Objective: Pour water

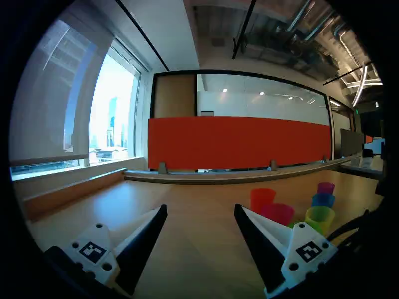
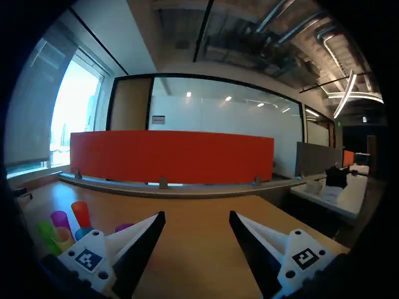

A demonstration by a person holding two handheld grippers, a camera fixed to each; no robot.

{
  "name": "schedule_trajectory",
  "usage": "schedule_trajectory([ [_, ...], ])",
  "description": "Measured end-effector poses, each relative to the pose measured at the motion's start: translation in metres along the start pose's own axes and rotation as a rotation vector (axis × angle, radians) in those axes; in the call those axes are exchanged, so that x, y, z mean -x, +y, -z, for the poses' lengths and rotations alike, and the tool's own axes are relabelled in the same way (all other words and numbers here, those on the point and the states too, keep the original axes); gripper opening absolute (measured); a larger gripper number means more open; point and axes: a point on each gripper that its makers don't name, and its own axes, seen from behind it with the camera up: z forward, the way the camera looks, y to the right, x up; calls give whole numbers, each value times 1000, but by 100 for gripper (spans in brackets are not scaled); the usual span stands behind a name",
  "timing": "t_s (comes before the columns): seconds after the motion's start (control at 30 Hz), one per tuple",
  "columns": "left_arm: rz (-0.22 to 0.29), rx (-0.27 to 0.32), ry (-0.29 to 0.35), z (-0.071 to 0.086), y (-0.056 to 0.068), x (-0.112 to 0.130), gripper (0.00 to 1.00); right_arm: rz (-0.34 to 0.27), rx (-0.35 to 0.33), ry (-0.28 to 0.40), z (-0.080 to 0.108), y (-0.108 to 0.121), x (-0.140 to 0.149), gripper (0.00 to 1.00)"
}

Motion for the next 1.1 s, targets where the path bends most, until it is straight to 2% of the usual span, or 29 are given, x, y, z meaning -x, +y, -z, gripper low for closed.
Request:
schedule_trajectory([
  [0.5,-2,1,-1,1,1,0,100,13,-10,1,0,-2,0,100],
  [0.9,-3,1,-1,0,1,1,100,52,-26,47,5,1,-10,100],
  [1.1,-3,1,-1,0,1,1,100,48,-51,84,8,2,-21,99],
])
